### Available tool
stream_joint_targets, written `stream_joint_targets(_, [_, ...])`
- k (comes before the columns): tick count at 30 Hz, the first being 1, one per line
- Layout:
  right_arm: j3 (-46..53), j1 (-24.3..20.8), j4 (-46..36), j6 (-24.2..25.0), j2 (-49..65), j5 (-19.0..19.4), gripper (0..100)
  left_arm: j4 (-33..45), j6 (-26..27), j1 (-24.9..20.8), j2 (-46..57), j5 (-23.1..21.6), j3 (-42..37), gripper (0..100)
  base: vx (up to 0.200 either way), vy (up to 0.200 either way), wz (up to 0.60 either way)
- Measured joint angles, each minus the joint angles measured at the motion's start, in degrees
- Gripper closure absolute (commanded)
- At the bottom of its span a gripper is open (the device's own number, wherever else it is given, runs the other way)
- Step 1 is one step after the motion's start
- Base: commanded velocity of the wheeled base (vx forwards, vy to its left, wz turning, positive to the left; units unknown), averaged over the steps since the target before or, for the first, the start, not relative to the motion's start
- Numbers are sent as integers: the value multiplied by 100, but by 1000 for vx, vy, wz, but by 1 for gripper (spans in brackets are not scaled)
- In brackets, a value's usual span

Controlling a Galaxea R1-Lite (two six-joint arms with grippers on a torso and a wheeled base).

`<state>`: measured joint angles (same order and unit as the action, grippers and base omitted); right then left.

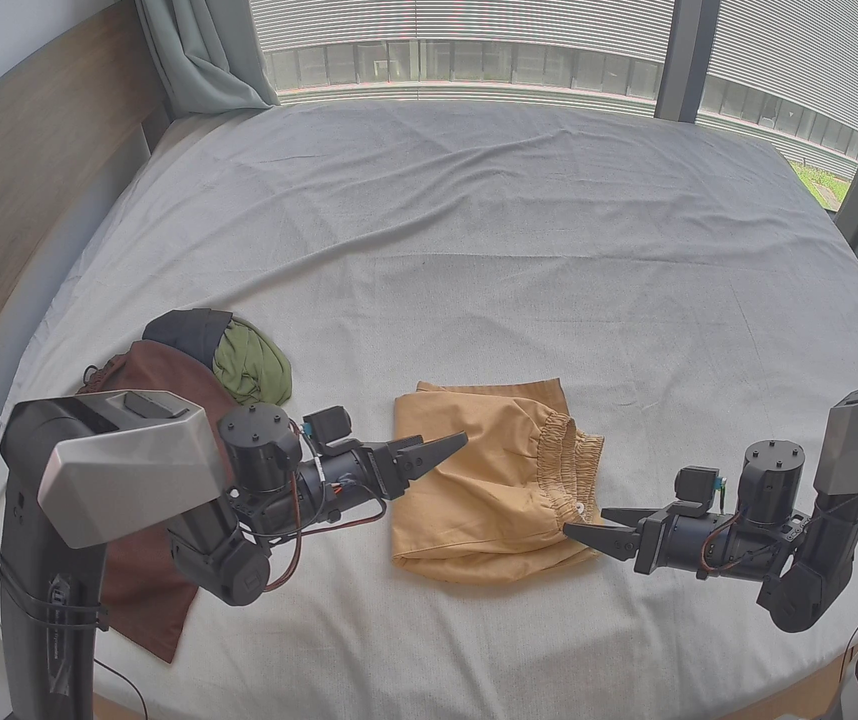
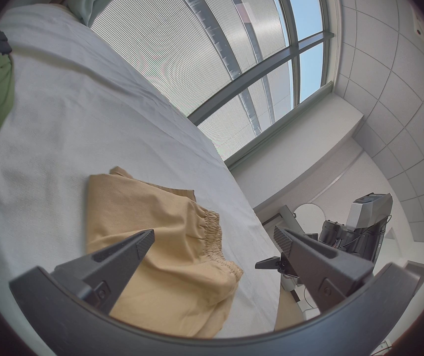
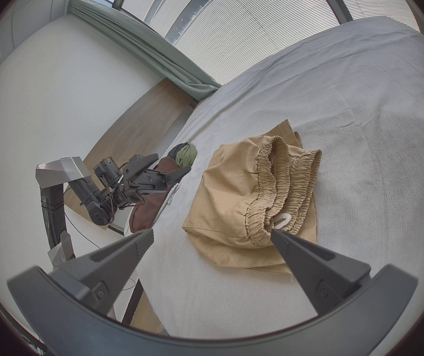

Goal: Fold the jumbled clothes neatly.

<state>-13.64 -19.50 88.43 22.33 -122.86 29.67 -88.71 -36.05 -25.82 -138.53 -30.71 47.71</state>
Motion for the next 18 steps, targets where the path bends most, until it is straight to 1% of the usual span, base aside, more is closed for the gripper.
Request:
stream_joint_targets(4, [-145, -4, 2, 0, -85, 0, 0, -5, 113, 160, 162, -11, -254, 0, 0, 0, 0])
stream_joint_targets(8, [-383, -23, 4, 13, -180, -4, 0, -5, 327, 363, 364, -112, -607, 0, 0, 0, 0])
stream_joint_targets(14, [-700, -118, 9, 33, -330, -6, 0, -2, 850, 695, 599, -375, -1230, 0, 0, 0, 0])
stream_joint_targets(18, [-981, -212, 13, 33, -514, -9, 0, -2, 1136, 909, 714, -642, -1588, 0, 0, 0, 0])
